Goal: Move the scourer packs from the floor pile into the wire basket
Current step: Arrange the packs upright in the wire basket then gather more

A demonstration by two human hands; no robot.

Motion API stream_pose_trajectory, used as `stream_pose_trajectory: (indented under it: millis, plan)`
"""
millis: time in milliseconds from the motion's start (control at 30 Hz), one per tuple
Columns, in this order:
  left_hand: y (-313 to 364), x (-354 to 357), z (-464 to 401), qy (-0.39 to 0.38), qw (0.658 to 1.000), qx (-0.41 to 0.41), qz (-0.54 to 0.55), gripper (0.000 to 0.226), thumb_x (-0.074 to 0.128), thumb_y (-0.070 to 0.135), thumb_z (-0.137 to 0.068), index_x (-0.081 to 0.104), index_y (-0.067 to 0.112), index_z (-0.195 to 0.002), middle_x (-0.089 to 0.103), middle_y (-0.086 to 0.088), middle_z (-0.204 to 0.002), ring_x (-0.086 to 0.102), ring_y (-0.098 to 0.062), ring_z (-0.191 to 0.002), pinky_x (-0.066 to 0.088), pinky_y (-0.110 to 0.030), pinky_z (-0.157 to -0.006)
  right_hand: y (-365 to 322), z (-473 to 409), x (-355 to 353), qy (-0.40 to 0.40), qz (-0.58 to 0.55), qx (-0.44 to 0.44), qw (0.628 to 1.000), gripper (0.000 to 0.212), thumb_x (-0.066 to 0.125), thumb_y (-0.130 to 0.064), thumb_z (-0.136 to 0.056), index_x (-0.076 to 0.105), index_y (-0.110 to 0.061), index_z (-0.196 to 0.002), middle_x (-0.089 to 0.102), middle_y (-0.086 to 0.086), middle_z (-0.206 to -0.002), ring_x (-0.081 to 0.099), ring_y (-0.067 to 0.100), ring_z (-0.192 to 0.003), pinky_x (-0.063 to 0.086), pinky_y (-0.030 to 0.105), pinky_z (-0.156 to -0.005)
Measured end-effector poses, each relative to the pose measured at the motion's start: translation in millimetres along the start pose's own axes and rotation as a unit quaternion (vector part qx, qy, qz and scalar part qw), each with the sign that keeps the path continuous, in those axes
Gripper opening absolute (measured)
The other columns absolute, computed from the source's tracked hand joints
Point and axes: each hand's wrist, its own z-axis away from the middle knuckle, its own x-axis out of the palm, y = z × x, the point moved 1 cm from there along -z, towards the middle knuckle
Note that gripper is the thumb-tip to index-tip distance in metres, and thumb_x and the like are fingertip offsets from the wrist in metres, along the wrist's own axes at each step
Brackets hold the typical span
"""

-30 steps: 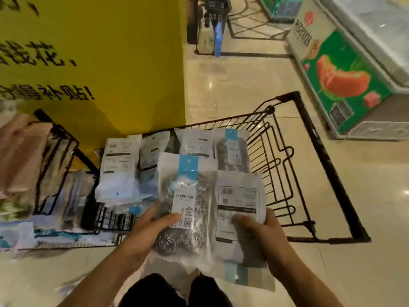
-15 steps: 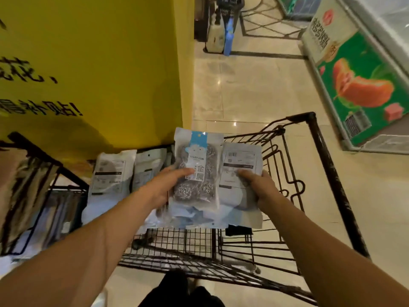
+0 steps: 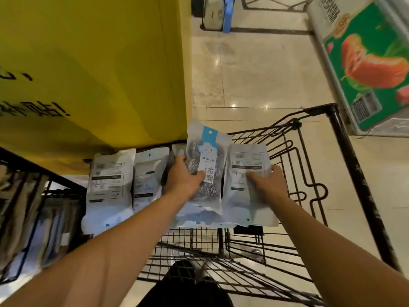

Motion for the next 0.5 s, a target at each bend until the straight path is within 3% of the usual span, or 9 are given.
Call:
stream_pose_trajectory:
  millis: [100, 167, 233, 300, 367, 400, 500]
  plan:
    - [-6, -4, 16, 0.041, 0.996, 0.058, -0.049, 0.090, 0.083, 0.045, -0.084, 0.035, 0.025, -0.157, 0.041, -0.006, -0.159, 0.046, -0.031, -0.141, 0.046, -0.050, -0.109, 3, 10, -3, 0.082, 0.112, -0.050, 0.989, 0.081, 0.082, -0.046, -0.087, 0.042, -0.015, -0.150, 0.054, 0.015, -0.142, 0.061, 0.034, -0.123, 0.058, 0.051, -0.096]
    - [-24, -13, 28, 0.033, 0.997, 0.069, -0.020, 0.087, 0.083, 0.047, -0.084, 0.037, 0.027, -0.155, 0.043, -0.005, -0.157, 0.047, -0.029, -0.141, 0.047, -0.051, -0.111, 9, 29, -2, 0.135, 0.191, -0.114, 0.966, 0.069, 0.072, -0.050, -0.092, 0.048, -0.016, -0.148, 0.054, 0.013, -0.144, 0.054, 0.032, -0.132, 0.052, 0.052, -0.106]
    - [-45, -27, 43, 0.028, 0.997, 0.072, 0.015, 0.076, 0.082, 0.045, -0.086, 0.045, 0.027, -0.149, 0.054, -0.002, -0.146, 0.056, -0.023, -0.130, 0.052, -0.047, -0.105, 14, 51, -2, 0.134, 0.160, -0.161, 0.965, 0.053, 0.067, -0.045, -0.096, 0.053, -0.022, -0.143, 0.055, 0.007, -0.142, 0.054, 0.025, -0.128, 0.054, 0.050, -0.105]
    - [-64, -46, 67, 0.018, 0.995, 0.072, 0.061, 0.063, 0.082, 0.039, -0.087, 0.051, 0.028, -0.141, 0.061, 0.005, -0.133, 0.062, -0.014, -0.118, 0.056, -0.037, -0.094, 12, 76, -2, 0.070, 0.085, -0.177, 0.978, 0.037, 0.067, -0.037, -0.099, 0.057, -0.026, -0.133, 0.060, 0.000, -0.132, 0.063, 0.016, -0.114, 0.063, 0.037, -0.087]
    - [-82, -63, 90, 0.009, 0.991, 0.059, 0.116, 0.048, 0.080, 0.032, -0.090, 0.057, 0.032, -0.132, 0.066, 0.011, -0.123, 0.065, -0.005, -0.109, 0.053, -0.026, -0.083, 8, 99, -2, -0.032, 0.056, -0.167, 0.984, 0.015, 0.067, -0.033, -0.101, 0.062, -0.028, -0.114, 0.069, -0.004, -0.114, 0.070, 0.011, -0.097, 0.060, 0.020, -0.064]
    - [-89, -72, 102, 0.008, 0.990, 0.055, 0.133, 0.041, 0.080, 0.027, -0.091, 0.061, 0.032, -0.126, 0.069, 0.011, -0.119, 0.067, -0.003, -0.105, 0.052, -0.024, -0.082, 9, 110, -2, -0.094, 0.057, -0.159, 0.981, 0.007, 0.066, -0.033, -0.102, 0.064, -0.028, -0.107, 0.072, -0.004, -0.106, 0.072, 0.012, -0.091, 0.060, 0.019, -0.061]
    - [-112, -93, 134, 0.035, 0.986, 0.046, 0.159, 0.028, 0.078, 0.019, -0.092, 0.068, 0.031, -0.115, 0.075, 0.006, -0.107, 0.071, 0.000, -0.095, 0.053, -0.021, -0.084, 15, 139, 3, -0.219, 0.078, -0.174, 0.957, 0.009, 0.067, -0.036, -0.101, 0.072, -0.030, -0.097, 0.076, -0.001, -0.095, 0.075, 0.018, -0.087, 0.064, 0.030, -0.077]
